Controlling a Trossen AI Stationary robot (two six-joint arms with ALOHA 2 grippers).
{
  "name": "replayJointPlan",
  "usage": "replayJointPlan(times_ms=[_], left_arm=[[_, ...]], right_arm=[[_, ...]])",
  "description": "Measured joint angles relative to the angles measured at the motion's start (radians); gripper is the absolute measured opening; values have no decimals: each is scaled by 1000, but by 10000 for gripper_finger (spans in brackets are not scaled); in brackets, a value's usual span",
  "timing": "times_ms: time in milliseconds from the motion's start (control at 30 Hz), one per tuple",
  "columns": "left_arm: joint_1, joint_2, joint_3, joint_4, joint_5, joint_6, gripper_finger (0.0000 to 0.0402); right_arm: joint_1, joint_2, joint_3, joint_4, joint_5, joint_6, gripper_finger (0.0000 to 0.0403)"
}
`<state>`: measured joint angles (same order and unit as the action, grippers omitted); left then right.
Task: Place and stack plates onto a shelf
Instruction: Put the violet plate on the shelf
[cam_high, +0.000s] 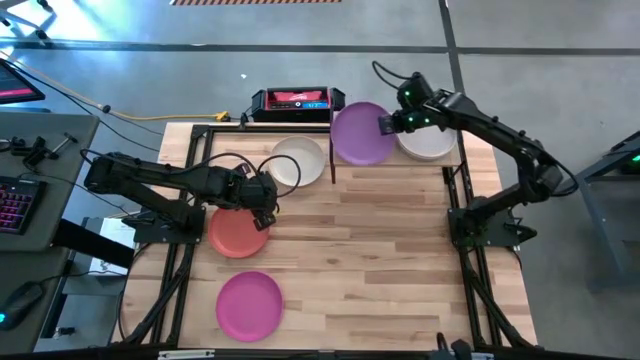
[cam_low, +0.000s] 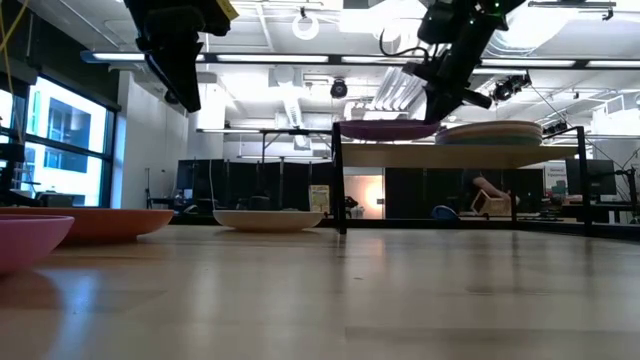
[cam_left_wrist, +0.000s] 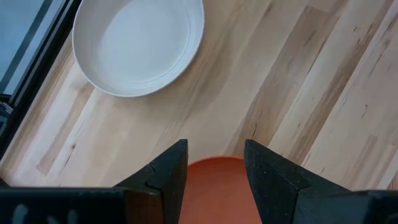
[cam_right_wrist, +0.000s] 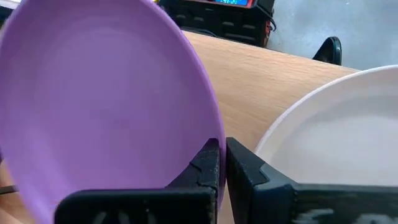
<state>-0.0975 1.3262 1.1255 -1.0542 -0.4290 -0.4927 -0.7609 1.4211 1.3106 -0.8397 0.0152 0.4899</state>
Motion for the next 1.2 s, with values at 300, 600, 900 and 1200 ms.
replayJointPlan(times_ms=[300, 600, 900, 1200], left_arm=[[0, 0, 0, 0, 0, 0, 147], [0, 0, 0, 0, 0, 7, 147], [0, 0, 0, 0, 0, 32, 147], [0, 0, 0, 0, 0, 45, 147]], right_arm=[[-5, 13, -1, 2, 15, -1, 1], [-33, 20, -1, 7, 15, 18, 57], [-41, 20, 1, 48, -51, 22, 100], [11, 18, 75, -59, -406, 28, 101]])
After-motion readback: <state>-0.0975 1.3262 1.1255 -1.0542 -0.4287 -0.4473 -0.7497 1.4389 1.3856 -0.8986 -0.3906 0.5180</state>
